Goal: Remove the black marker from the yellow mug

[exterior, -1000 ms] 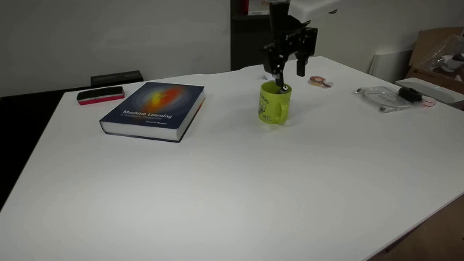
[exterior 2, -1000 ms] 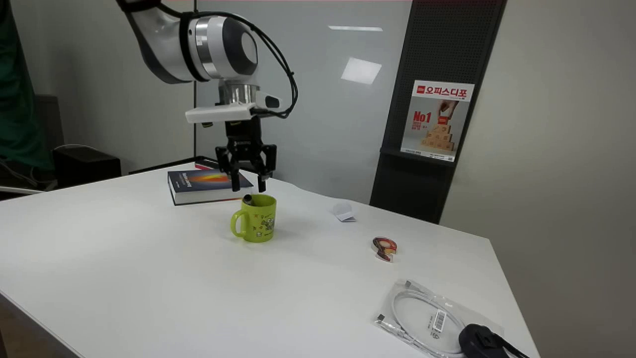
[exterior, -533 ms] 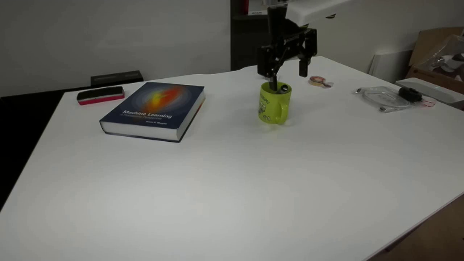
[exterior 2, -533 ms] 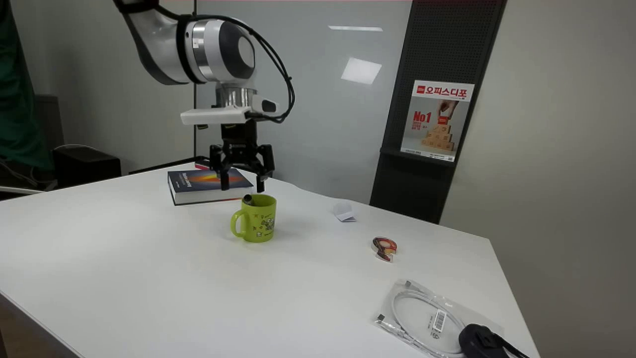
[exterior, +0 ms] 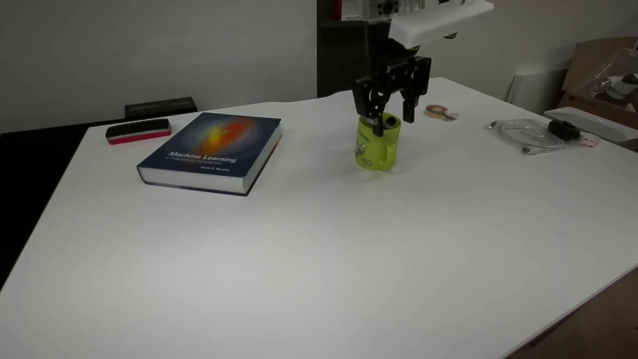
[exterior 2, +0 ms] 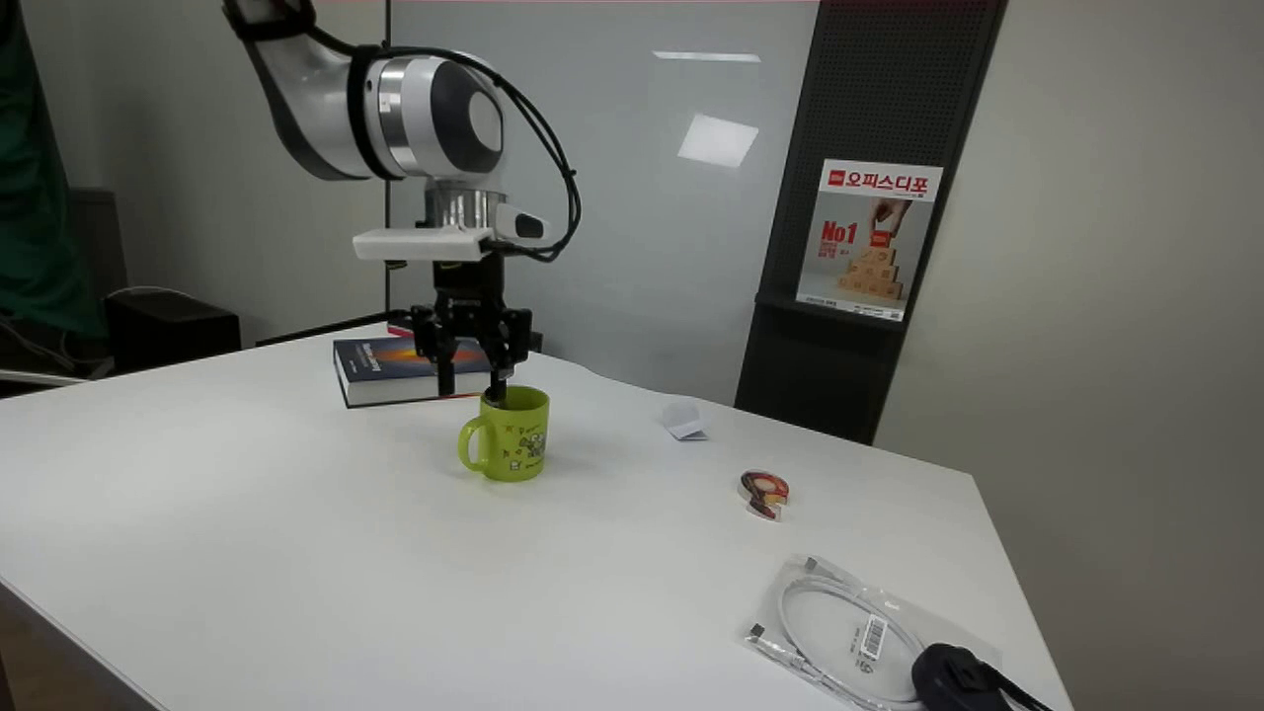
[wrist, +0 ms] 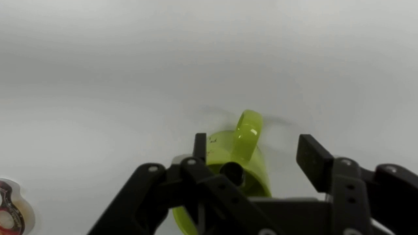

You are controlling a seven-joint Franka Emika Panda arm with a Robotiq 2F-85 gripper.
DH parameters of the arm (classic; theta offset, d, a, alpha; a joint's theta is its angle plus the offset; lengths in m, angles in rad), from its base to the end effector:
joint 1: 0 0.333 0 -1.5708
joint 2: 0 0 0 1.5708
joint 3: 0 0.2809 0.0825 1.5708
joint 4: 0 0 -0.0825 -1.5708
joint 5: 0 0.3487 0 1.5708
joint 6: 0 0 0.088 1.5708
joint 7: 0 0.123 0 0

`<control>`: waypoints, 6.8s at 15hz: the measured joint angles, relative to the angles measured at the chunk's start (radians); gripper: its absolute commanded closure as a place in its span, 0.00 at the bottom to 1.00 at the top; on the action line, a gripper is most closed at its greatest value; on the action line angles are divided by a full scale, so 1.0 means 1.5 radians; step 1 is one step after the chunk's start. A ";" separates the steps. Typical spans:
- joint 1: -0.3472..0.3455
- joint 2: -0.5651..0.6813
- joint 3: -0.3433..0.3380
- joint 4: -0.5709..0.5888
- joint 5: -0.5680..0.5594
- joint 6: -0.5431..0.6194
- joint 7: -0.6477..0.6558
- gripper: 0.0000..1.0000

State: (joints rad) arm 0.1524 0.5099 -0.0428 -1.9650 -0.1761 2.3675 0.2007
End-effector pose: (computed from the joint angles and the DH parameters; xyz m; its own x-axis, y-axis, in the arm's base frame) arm 0.5613 0.0577 0.1837 0.9953 0.0391 -0.0882 0.0521 -0.9874 0.1495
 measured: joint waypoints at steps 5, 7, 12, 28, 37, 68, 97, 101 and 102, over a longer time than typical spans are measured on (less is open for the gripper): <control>-0.011 0.000 0.000 0.000 0.001 0.015 -0.002 0.93; -0.016 0.001 0.000 0.000 0.001 0.026 -0.004 0.99; -0.024 0.003 0.000 0.000 0.001 0.043 -0.019 0.95; -0.028 -0.156 0.020 -0.028 0.010 0.068 -0.086 0.56; -0.042 -0.216 0.029 -0.085 0.017 0.042 -0.103 0.02; -0.056 0.083 0.014 0.118 0.029 0.085 -0.103 0.00; -0.054 0.039 0.004 0.187 0.051 0.035 -0.100 0.94; -0.053 0.013 0.003 0.221 0.050 -0.097 -0.102 0.94; -0.056 0.014 0.003 0.235 0.051 -0.141 -0.103 0.94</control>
State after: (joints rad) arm 0.0689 0.5304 -0.0375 -1.6120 -0.0991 2.1559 0.0456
